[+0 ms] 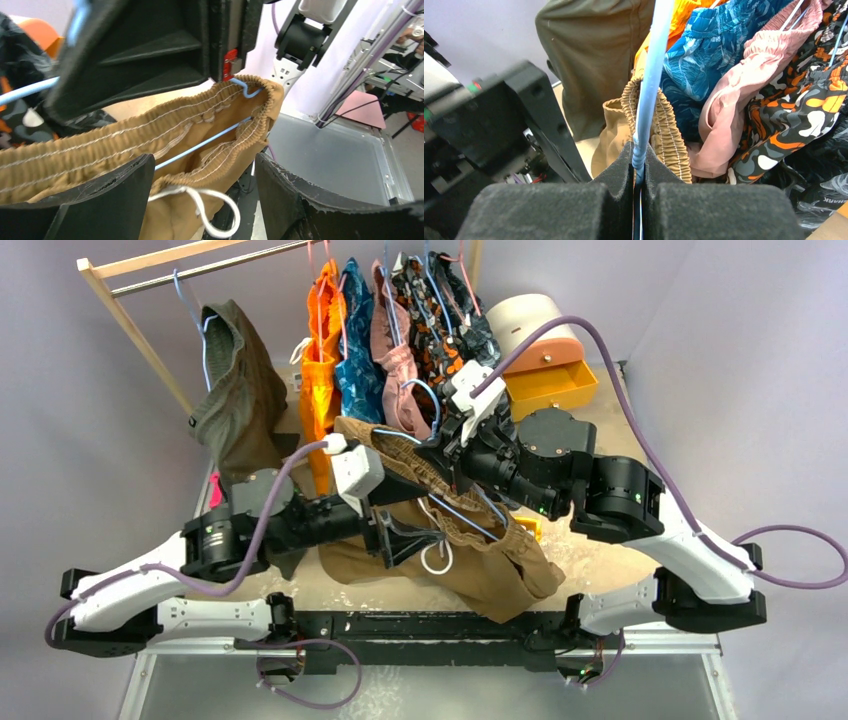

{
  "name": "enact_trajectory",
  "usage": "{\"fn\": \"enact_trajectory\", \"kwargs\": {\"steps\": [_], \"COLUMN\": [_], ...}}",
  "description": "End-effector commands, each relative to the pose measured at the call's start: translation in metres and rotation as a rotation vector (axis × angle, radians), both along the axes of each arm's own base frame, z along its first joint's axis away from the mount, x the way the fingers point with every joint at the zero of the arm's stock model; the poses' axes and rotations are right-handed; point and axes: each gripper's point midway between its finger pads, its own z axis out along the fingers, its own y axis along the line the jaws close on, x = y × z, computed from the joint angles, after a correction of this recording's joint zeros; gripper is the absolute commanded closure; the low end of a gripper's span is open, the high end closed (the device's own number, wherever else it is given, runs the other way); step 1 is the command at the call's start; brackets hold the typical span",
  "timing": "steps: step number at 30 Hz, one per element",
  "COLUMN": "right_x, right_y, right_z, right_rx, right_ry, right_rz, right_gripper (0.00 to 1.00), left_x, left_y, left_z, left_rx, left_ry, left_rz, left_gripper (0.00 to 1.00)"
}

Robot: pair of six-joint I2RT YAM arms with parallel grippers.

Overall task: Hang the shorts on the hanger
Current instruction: Place the hanger at the clothesline.

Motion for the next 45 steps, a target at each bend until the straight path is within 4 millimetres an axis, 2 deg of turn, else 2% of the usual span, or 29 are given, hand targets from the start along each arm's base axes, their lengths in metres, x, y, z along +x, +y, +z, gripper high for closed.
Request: {"fn": "enact_trajectory", "kwargs": {"steps": [1,7,13,17,20,24,29,34,37,41,45], "right_x": [0.001,-0.004,-0.003,-0.001,-0.001,-0.003,-0.004,-0.005,-0.006,-0.007,-0.007], "right_y": [0.004,0.008,0.010,0.012,0.013,0.015,0.014,0.013,0.012,0.010,0.008], "right_z": [0.035,0.041,0.038,0.037,0.037,0.039,0.040,0.040,0.040,0.039,0.037], "right_rx": [0.154,0.192,0.188,0.190,0.188,0.193,0.198,0.198,0.199,0.198,0.188], "right_ry": [-0.005,0.004,0.007,0.004,0.002,0.001,0.002,0.002,0.002,0.001,-0.005], "right_rz": [-0.012,0.019,0.014,0.011,0.013,0.025,0.028,0.034,0.039,0.043,0.040], "right_gripper": [1.00,1.00,1.00,1.00,1.00,1.00,1.00,1.00,1.00,1.00,1.00], "left_x": [-0.015,-0.017,-0.035,-0.040,-0.040,-0.026,-0.028,-0.031,-0.029,-0.025,-0.018], "left_y": [-0.015,-0.038,-0.054,-0.062,-0.065,-0.065,-0.070,-0.079,-0.080,-0.075,-0.064], "left_z": [0.035,0.023,0.013,-0.003,-0.009,-0.011,-0.012,-0.019,-0.018,-0.005,0.017], "left_rx": [-0.157,-0.161,-0.138,-0.088,-0.075,-0.067,-0.069,-0.040,-0.040,-0.079,-0.146], "left_ry": [-0.062,-0.041,-0.033,-0.042,-0.047,-0.052,-0.057,-0.061,-0.063,-0.070,-0.068], "left_rz": [-0.104,-0.143,-0.212,-0.218,-0.205,-0.123,-0.133,-0.142,-0.133,-0.102,-0.048], "left_gripper": [0.28,0.28,0.29,0.30,0.32,0.37,0.42,0.55,0.73,0.98,1.00]}}
